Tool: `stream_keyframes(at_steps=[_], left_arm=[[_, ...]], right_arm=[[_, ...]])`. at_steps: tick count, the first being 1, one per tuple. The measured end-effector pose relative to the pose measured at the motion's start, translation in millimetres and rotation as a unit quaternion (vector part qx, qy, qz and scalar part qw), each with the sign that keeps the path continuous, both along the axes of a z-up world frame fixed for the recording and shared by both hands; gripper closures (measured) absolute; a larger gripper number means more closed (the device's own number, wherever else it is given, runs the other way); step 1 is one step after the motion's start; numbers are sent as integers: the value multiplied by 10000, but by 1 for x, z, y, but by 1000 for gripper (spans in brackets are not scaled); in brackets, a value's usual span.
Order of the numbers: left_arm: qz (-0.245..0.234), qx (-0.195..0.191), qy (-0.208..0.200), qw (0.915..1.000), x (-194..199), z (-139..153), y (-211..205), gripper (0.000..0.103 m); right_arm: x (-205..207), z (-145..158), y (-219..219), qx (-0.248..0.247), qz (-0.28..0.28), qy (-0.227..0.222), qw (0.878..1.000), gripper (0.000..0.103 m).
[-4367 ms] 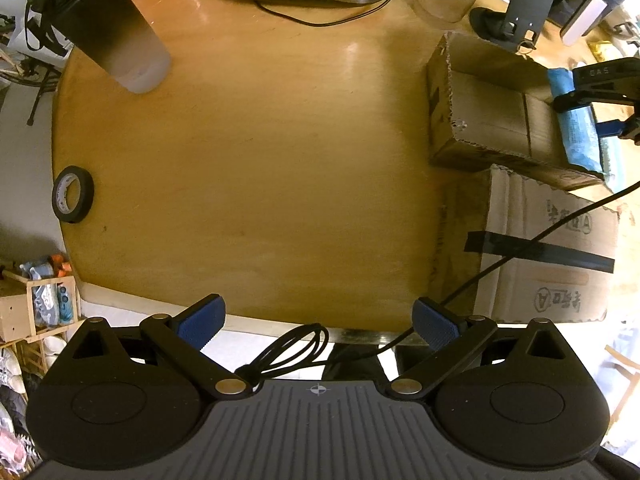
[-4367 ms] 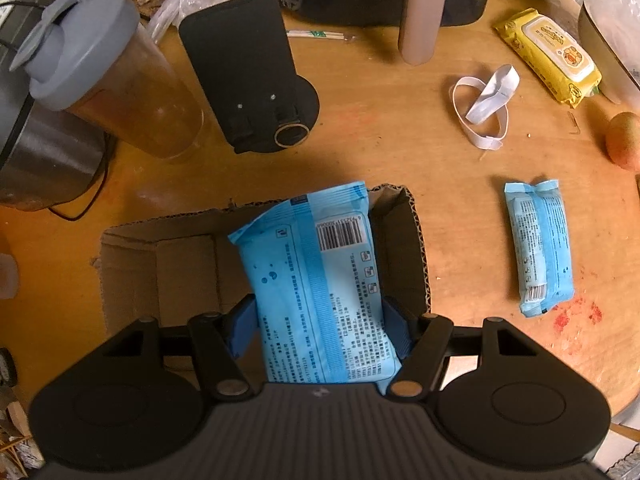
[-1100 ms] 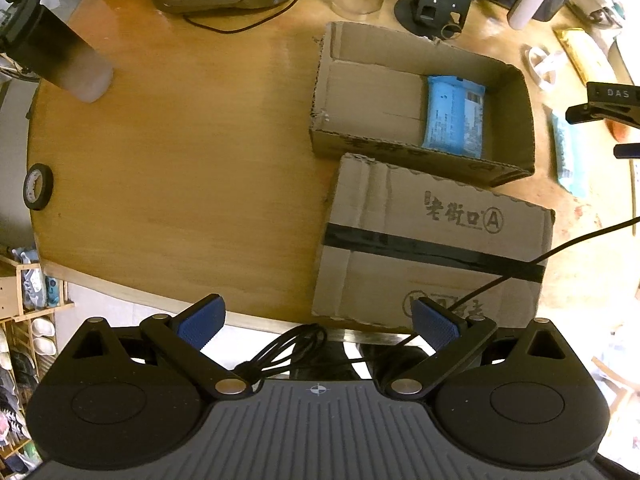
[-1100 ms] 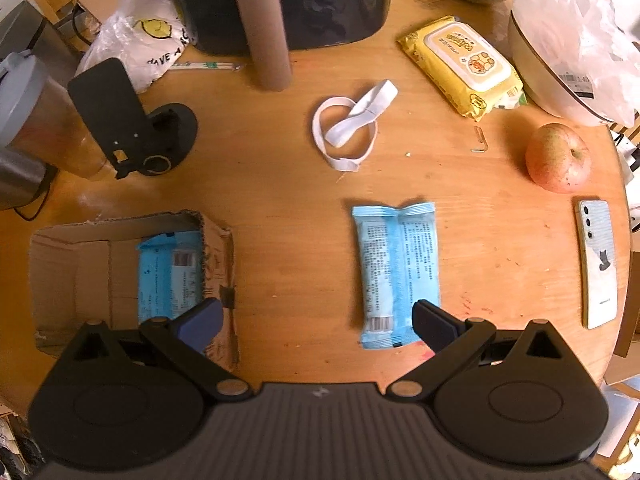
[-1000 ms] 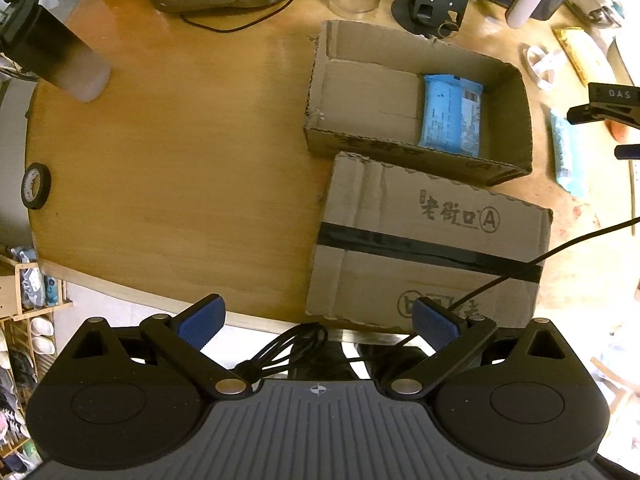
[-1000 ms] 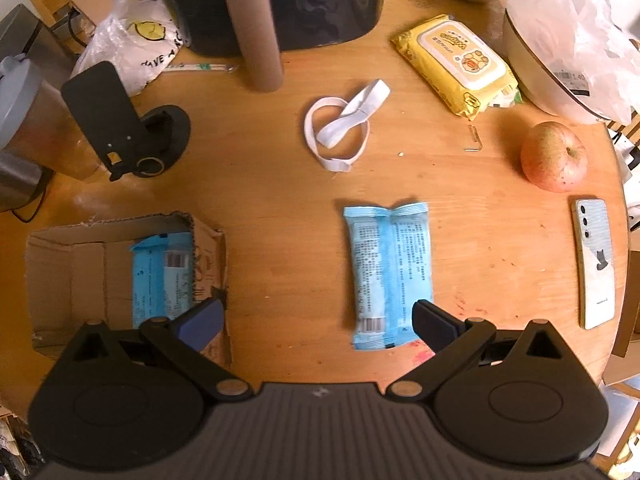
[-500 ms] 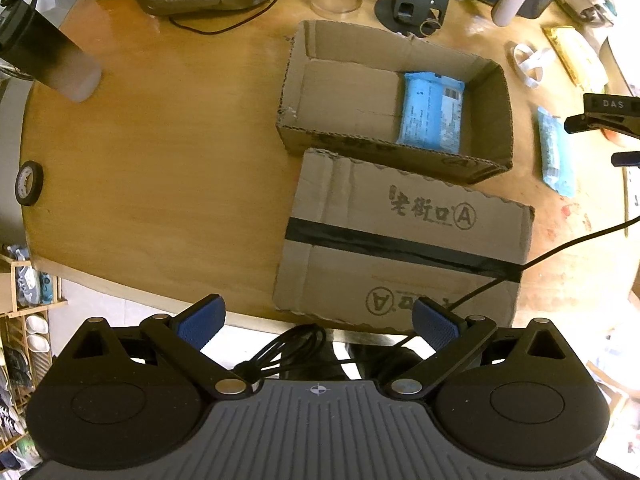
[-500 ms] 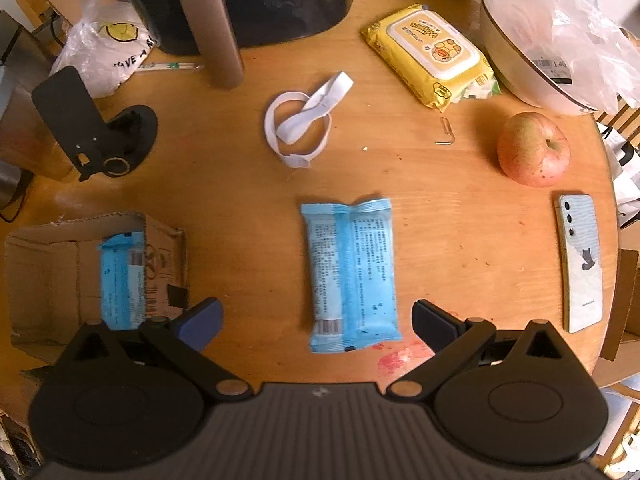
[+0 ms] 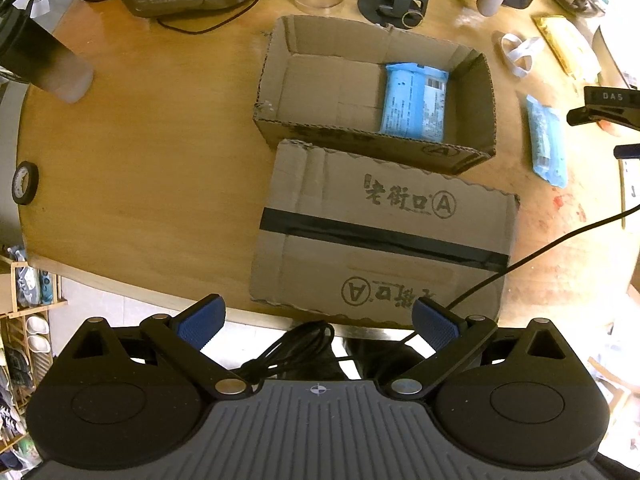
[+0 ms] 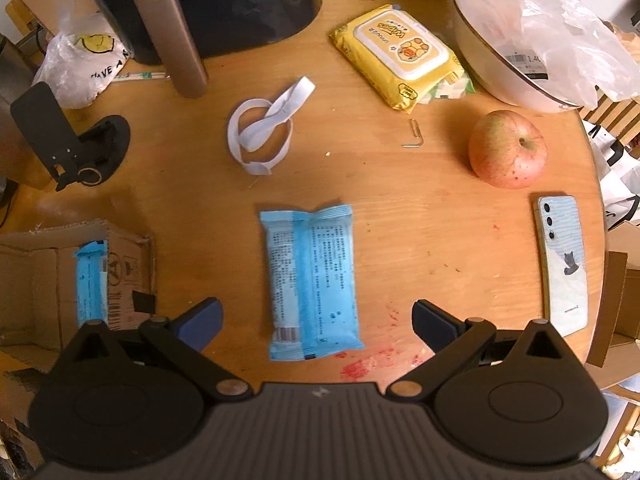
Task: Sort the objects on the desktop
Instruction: 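Raise the right tool from the box and move it over the second blue packet, then lower the right gripper fingers around the second blue packet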
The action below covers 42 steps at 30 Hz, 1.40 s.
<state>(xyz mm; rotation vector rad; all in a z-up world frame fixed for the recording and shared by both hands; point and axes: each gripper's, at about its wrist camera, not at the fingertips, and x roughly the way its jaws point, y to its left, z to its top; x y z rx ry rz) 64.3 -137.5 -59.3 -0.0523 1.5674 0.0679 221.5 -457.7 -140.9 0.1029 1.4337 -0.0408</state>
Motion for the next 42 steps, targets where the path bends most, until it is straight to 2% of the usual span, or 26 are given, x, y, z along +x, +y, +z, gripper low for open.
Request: stream_keyframes(at_steps=[15,31,42], left_arm=[[-12,12,39,10000,2,-2,-6,0],[60,46,47,10000,6,-2,-2,0],[152,72,83,9998,6,-4,6,0]], right_arm=[[7,-15,-6,58,-74,39,9999,0],[19,-67,-2,218,-108,228,9994,0],[20,-86,7,137,-40,304,9994,0]])
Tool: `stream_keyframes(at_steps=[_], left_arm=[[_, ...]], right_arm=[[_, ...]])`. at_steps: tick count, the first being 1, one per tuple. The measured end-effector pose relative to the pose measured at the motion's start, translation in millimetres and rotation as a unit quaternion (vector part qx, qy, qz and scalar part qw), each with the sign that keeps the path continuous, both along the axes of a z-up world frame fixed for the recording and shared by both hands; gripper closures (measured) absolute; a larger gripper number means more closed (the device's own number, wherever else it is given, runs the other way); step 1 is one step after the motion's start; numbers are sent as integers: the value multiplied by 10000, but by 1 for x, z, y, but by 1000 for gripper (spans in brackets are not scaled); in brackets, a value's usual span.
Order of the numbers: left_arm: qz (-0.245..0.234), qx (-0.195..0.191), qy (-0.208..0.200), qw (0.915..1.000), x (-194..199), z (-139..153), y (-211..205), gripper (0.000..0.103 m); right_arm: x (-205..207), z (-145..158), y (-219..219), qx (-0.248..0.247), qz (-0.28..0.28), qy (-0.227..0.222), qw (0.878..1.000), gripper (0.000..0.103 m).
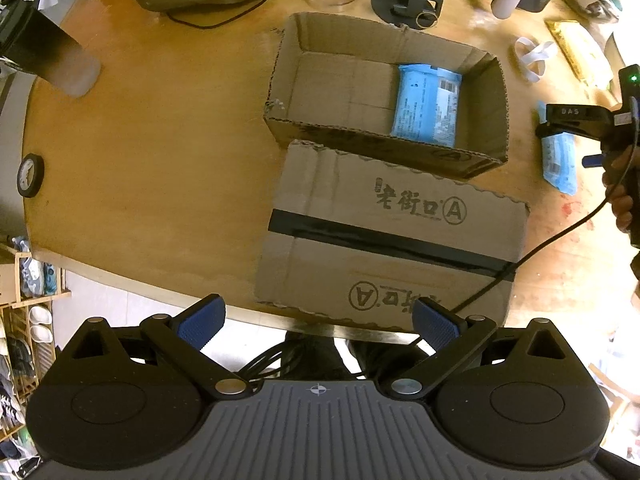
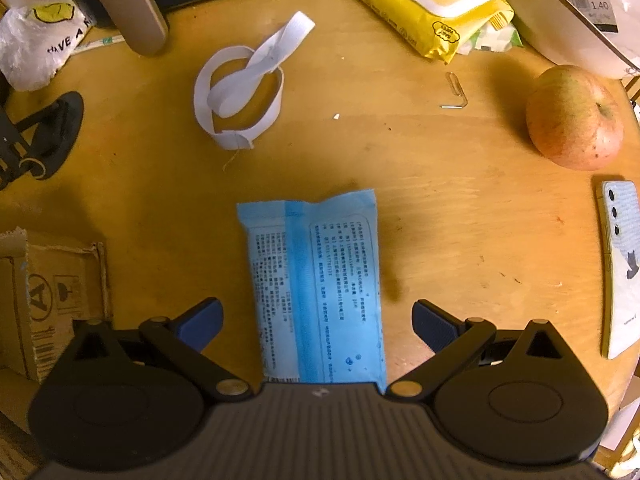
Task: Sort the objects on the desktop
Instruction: 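Lower the right gripper fingers around the second blue packet, then close the right gripper on the blue packet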
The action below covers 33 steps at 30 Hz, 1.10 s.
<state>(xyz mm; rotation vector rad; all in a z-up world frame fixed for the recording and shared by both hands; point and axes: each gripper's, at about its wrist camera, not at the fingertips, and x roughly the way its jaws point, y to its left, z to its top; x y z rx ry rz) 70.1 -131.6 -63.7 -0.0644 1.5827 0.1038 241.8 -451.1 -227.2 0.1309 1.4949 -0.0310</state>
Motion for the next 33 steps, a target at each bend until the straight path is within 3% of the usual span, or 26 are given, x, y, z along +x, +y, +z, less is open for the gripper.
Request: stream_keyframes(at_steps=[15,20,23,28,33], left_arm=[[43,4,35,10000,-1,-1,6,0],[47,-1,43,10000,-1,-2,7,0],[37,-8,47,10000,-1,-3,7,0],[22,-20,53,10000,-1,-3,7,0],[-4,-35,47,10000,-1,-3,7,0]], right_arm=[[-3,-14,4,-109,-41,102,9999,0],[-6,-13,2,-139,-86,64,9998,5],[-8,-11,1,-149,-128,21,9998,11],[-10,-3,4,-125,-114,-77,9998,37],[-11,-2,3,-117,-162,-81,9998,40]])
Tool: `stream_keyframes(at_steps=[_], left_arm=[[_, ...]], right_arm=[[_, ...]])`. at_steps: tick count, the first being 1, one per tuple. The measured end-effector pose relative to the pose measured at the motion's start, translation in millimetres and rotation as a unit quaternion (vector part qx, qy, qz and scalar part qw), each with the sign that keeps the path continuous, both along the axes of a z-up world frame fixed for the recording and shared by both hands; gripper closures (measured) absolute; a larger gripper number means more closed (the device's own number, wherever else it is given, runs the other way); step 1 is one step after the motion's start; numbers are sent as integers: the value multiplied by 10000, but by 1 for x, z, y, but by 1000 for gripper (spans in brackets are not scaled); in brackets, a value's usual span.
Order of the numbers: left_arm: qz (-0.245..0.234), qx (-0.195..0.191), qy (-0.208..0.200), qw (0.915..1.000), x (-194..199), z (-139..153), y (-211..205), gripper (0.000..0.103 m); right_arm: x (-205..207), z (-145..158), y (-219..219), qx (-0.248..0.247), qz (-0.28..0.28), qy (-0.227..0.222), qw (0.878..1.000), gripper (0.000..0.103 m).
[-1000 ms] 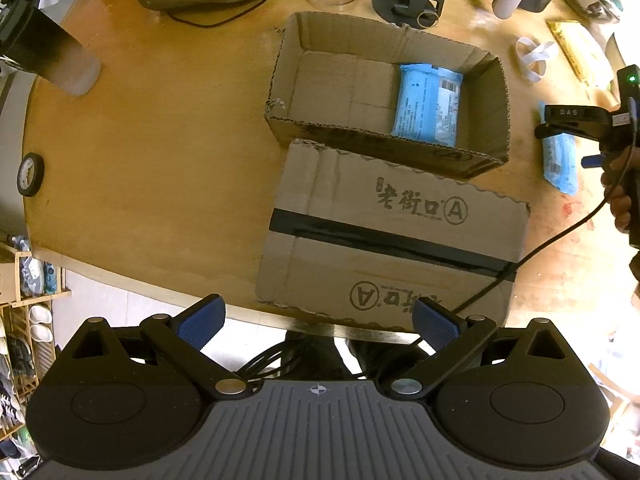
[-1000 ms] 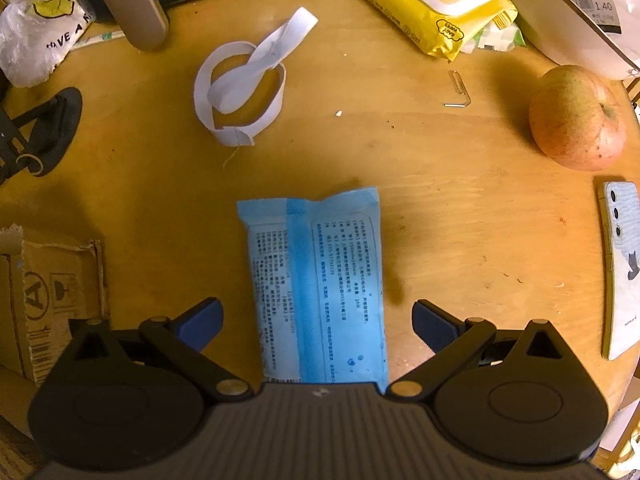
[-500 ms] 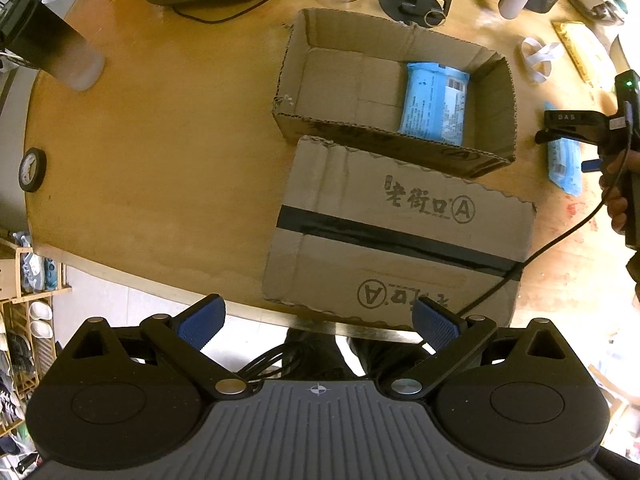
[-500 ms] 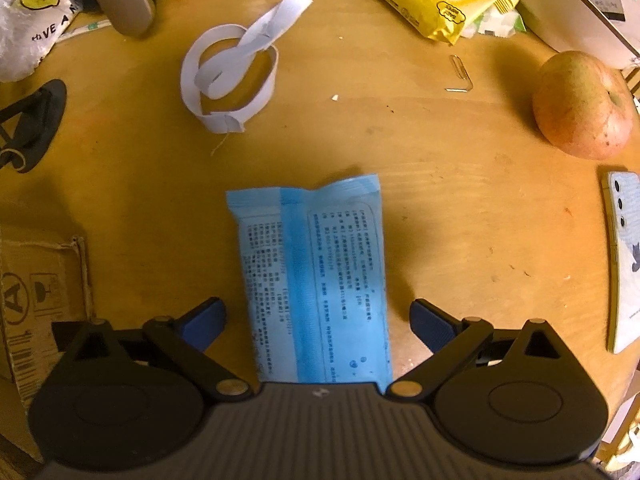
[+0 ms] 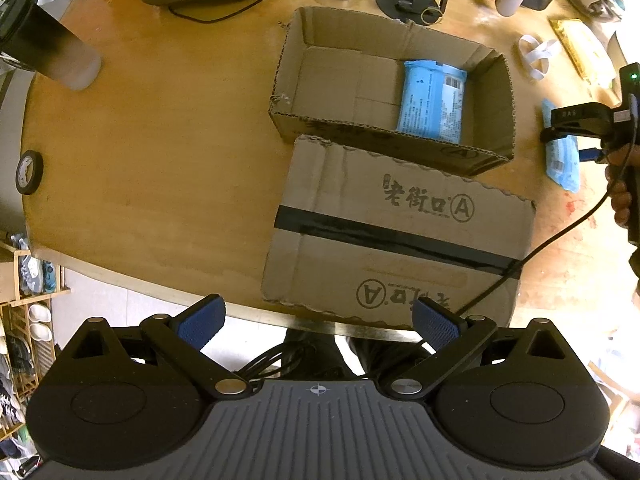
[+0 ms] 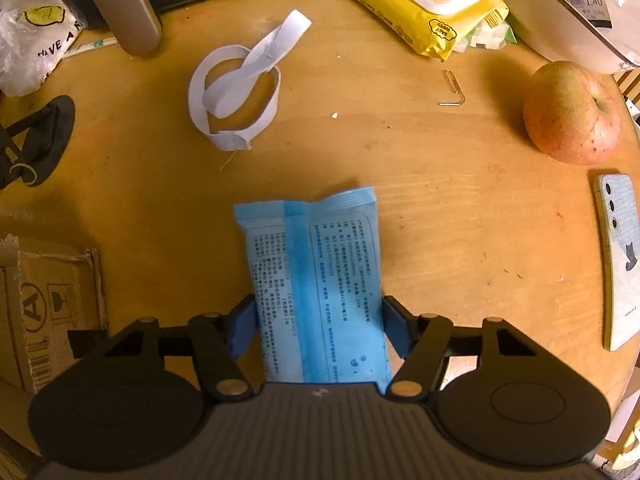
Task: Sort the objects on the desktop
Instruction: 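Close the right gripper on the blue packet, then lift the blue packet with the right gripper toward the open box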
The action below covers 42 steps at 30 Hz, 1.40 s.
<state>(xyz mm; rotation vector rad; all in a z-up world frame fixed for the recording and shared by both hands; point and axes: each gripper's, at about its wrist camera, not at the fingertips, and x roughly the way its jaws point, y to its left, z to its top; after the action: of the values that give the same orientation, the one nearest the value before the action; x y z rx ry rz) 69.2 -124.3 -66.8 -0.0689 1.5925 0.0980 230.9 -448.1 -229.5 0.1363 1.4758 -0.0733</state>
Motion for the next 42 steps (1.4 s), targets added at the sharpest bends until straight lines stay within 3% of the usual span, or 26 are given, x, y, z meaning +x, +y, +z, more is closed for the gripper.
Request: stream_keyframes(at_steps=[5,17,24,42], left_arm=[[-8,-6,16,10000,0,-1,0,0],[-29,-53,-23,10000,1,0,2,0],[-74,-94,-46,9999,1,0,2,0],[-114,-198,-136,9996,-1,2,8,0]], right_arm=[[-2,2,-1,42,7,-7,10000,45],[-1,25,-9,201,-60,29,9998,45],[-7,53,0,286,-32,-59,9996,45],[-18,81,22,417,49,-342,9985,45]])
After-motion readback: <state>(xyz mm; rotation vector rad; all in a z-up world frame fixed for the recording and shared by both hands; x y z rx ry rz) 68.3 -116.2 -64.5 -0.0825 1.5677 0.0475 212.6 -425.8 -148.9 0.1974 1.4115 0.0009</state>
